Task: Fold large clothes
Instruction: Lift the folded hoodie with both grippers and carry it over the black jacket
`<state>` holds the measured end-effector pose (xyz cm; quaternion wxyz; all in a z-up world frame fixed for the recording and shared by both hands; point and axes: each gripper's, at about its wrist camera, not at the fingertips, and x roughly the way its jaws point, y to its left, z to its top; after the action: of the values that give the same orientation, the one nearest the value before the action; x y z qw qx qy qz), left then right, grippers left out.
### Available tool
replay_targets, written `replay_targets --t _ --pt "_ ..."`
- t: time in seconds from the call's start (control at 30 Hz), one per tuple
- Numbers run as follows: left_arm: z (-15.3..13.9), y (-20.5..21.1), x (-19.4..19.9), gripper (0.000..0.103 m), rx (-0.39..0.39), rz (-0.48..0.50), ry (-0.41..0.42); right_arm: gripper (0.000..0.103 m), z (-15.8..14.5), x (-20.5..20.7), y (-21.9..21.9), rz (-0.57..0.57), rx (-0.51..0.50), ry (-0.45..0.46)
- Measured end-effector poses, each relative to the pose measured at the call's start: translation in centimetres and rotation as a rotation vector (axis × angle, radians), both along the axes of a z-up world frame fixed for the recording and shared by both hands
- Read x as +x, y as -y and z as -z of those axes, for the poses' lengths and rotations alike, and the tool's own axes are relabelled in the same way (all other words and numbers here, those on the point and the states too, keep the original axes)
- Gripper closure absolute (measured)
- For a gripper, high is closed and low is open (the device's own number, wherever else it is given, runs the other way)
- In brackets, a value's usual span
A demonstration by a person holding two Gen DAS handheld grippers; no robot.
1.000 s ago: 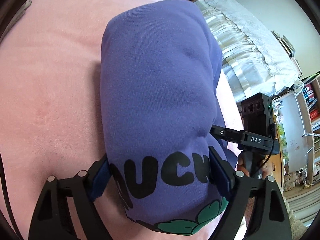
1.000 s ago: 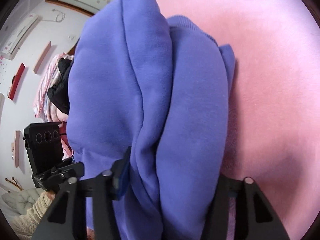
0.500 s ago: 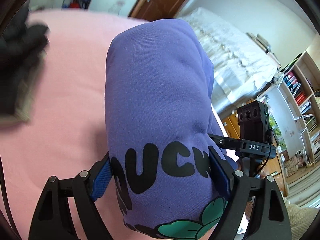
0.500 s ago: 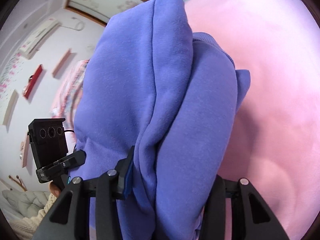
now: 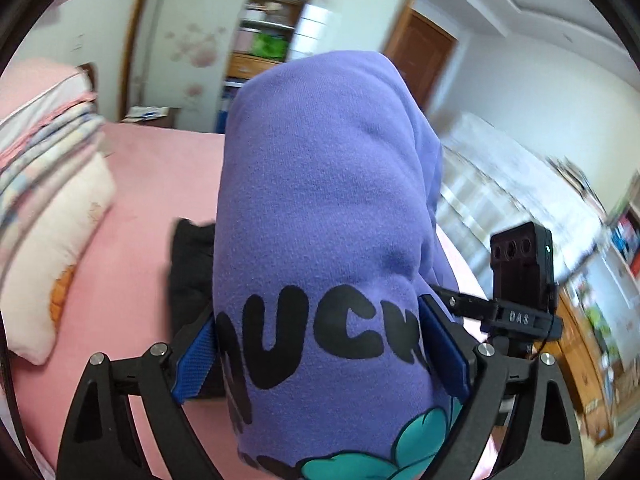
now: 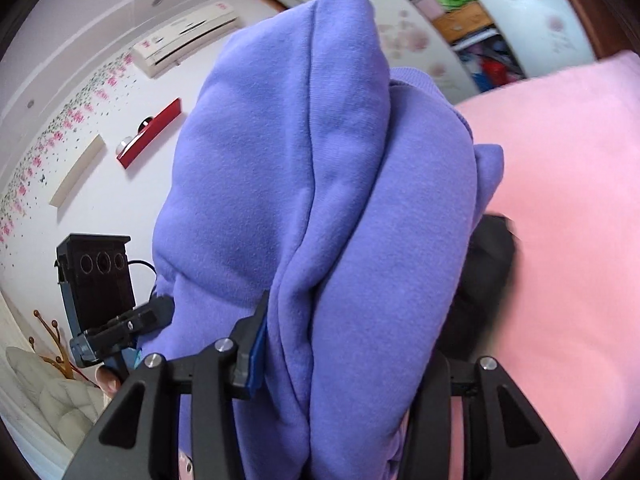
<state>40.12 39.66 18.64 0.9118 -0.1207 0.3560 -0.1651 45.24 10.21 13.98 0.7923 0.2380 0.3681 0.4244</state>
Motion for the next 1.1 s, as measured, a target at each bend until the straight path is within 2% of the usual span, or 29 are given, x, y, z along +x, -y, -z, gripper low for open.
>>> replay_targets --t 0.1,0.17,0.2,0.23,0.3,0.37,0.4,0.43,0.47,0.53,0.63,0.73,0.83,0.87,0.9,1.0,1.07,1.1 --pt "2.7 -5.2 4.4 0.01 -0.042 -0.051 -0.027 0.059 1.7 5.2 -4.7 0.0 -0.014 -0.043" --pt "6.7 -7.7 8.1 0.009 -0.094 -0.067 -0.077 0.059 3.8 8.2 -6.6 0.012 -0.037 -0.089" --pt "9.4 -8.5 9.4 0.009 -0.128 -0.065 -0.105 0.059 5.7 10.0 -7.4 0.021 -0.058 -0.117" --pt "11.5 -8.0 10.8 0.009 -0.152 -0.06 -0.13 0.059 7.2 11.0 -7.5 0.03 -0.071 -0.144" --pt "18.0 -7.7 13.4 0.009 -0.203 -0.05 -0.211 0.059 11.2 12.7 -7.2 0.067 -0.125 -0.194" --pt "24.0 -6.6 15.1 0.002 -0.228 -0.046 -0.268 0.059 15.1 13.8 -6.3 0.107 -0.198 -0.228" --pt "26.8 -6.3 15.9 0.0 -0.312 -0.024 -0.289 0.059 17.1 14.2 -5.6 0.135 -0.218 -0.233" --pt "28.3 -5.9 16.3 0.0 -0.39 0.012 -0.296 0.058 18.4 14.4 -4.9 0.152 -0.221 -0.234" --pt "29.4 -5.4 16.6 0.0 -0.424 0.042 -0.295 0.057 19.7 14.4 -4.3 0.162 -0.223 -0.236" --pt "29.7 -4.4 16.6 0.0 -0.375 0.067 -0.269 0.057 21.8 14.2 -3.3 0.171 -0.217 -0.244" --pt "29.5 -3.8 16.6 0.0 -0.312 0.066 -0.277 0.056 23.6 14.4 -2.9 0.166 -0.202 -0.269" --pt "28.7 -4.2 16.2 0.0 -0.292 0.027 -0.286 0.055 23.1 15.4 -5.2 0.16 -0.178 -0.297" --pt "26.9 -4.3 14.7 0.0 -0.251 -0.016 -0.297 0.051 23.1 15.2 -4.5 0.159 -0.164 -0.326" --pt "26.2 -2.2 12.7 0.0 -0.225 -0.021 -0.299 0.047 22.8 15.4 -4.6 0.156 -0.166 -0.33" --pt "25.2 -2.1 12.2 0.0 -0.172 -0.027 -0.294 0.042 22.7 15.3 -4.7 0.155 -0.174 -0.333" --pt "20.7 -1.4 10.3 0.001 0.015 -0.026 -0.215 0.041 22.4 14.7 -5.1 0.151 -0.216 -0.308" --pt "18.0 -1.1 9.2 0.001 0.087 -0.048 -0.144 0.04 21.9 14.8 -5.6 0.161 -0.232 -0.306" --pt "16.9 -0.8 8.8 0.001 0.098 -0.06 -0.111 0.04 21.8 14.9 -5.6 0.165 -0.234 -0.307"
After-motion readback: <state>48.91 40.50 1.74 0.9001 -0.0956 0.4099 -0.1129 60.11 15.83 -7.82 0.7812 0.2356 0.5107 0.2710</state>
